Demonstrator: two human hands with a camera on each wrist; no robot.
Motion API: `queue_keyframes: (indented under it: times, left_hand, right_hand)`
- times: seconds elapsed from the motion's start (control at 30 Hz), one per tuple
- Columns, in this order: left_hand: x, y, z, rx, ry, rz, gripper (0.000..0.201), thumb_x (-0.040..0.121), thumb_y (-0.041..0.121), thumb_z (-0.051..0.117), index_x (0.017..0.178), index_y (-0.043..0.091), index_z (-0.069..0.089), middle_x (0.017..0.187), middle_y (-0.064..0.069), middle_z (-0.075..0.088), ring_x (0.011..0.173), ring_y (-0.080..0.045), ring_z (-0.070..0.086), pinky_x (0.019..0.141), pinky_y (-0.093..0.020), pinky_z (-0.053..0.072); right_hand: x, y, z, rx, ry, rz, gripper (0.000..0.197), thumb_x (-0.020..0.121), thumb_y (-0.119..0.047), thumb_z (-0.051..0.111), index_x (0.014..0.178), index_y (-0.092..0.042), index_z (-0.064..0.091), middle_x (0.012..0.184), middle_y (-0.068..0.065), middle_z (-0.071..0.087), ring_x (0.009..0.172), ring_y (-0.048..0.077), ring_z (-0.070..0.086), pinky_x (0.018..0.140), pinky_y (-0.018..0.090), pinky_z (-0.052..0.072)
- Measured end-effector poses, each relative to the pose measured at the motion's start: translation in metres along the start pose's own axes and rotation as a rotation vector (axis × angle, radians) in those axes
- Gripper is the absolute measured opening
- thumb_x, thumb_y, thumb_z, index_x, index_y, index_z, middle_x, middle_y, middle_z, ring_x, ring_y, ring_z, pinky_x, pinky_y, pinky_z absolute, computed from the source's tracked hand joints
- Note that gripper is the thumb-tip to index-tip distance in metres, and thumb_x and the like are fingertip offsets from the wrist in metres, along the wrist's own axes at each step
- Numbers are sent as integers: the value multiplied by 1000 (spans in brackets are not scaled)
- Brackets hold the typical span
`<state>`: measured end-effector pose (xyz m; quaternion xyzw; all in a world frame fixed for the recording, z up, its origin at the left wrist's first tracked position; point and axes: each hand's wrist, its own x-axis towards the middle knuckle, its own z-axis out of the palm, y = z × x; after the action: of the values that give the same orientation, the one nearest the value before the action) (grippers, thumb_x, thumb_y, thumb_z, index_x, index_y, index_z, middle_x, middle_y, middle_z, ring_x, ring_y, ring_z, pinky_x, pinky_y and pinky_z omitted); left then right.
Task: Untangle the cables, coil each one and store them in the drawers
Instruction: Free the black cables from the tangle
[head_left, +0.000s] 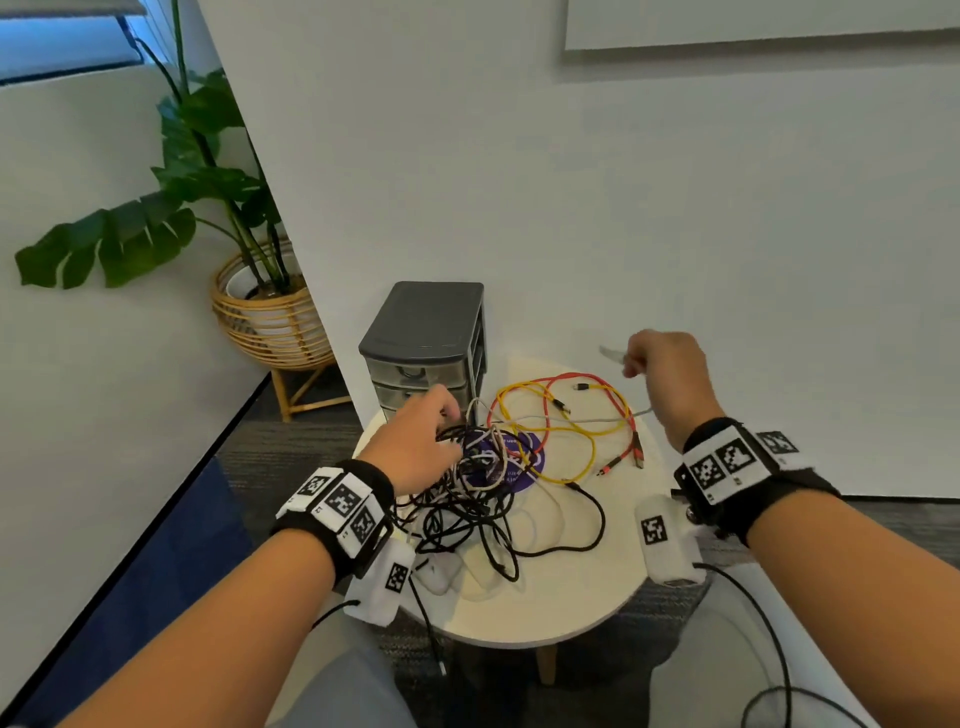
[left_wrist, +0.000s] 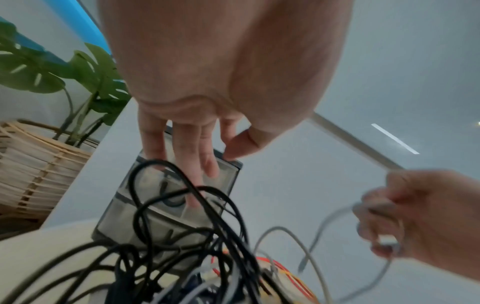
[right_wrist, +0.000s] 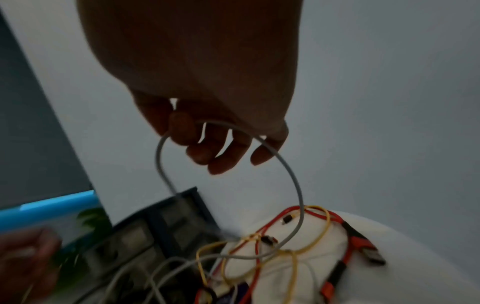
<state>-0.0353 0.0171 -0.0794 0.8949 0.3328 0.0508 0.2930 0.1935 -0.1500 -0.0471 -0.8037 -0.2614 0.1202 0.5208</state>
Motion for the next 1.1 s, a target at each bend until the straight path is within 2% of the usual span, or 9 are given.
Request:
queue_keyframes:
  times: [0.13,0.3,0.37,0.43,0.6,0.7,0.87,0.97,1.1]
  left_hand:
    - [7,-12,-18,-57,225,-132,17,99,12,47,96,28,51,96,-3,64,91,-24,65,85,-46,55]
    - [16,-35,-15,-6,47,-232,24,102,14,48,105,22,71,119,0,65,114,-22,60,99,-36,49]
    - [17,-38,-10,-12,4,-200,25,102,14,50,102,21,74,115,3,67,112,-18,60,94,-29,44]
    - [19,-41,-5,-10,-22,-175,26,103,14,51,99,20,76,112,3,70,106,-15,62,89,-26,43]
    - [25,-49,0,-25,-6,-188,24,100,10,57,95,19,78,108,3,70,106,-15,62,90,-27,43]
    - [29,-54,-3,-75,44,-280,18,97,11,53,92,17,69,105,0,66,104,-21,60,85,-32,45]
    - [24,-45,-7,-275,-174,-556,30,105,15,45,130,5,57,132,-14,52,118,-32,56,87,-33,47]
    - [27,-50,-4,-333,-243,-586,31,103,25,45,132,16,48,126,-11,58,98,-26,63,95,-44,52]
    - [32,-57,-1,-507,-280,-632,33,100,25,48,130,14,52,123,-13,65,86,-27,70,96,-43,51]
  right_hand:
    - [-23,6,17,-205,-416,-35,31,86,-21,51,57,-13,47,54,3,42,51,19,37,51,26,34]
    - [-34,24,38,-511,-736,-141,35,76,-29,54,44,-20,42,59,5,44,58,20,39,60,39,34]
    - [-30,27,48,-556,-722,-229,32,85,-15,57,55,-25,57,68,2,57,65,20,50,64,34,42]
    - [-24,28,60,-579,-633,-347,19,91,-10,58,92,-23,72,96,0,67,88,20,60,80,32,49]
    - [-12,26,91,-694,-639,-400,42,103,-13,50,144,-23,54,138,6,58,127,27,53,104,37,42]
    - [-9,29,106,-800,-686,-417,35,103,-15,47,137,-22,56,128,10,63,119,31,57,94,39,48]
    - [0,27,113,-718,-620,-500,25,103,-19,46,114,-22,68,104,4,65,98,25,60,75,33,43]
    - [4,22,114,-621,-594,-547,26,103,-17,50,108,-20,75,96,1,65,90,19,57,77,36,47]
    - [-1,22,120,-648,-622,-537,34,99,-6,53,116,-24,77,90,-6,55,85,17,53,66,20,33]
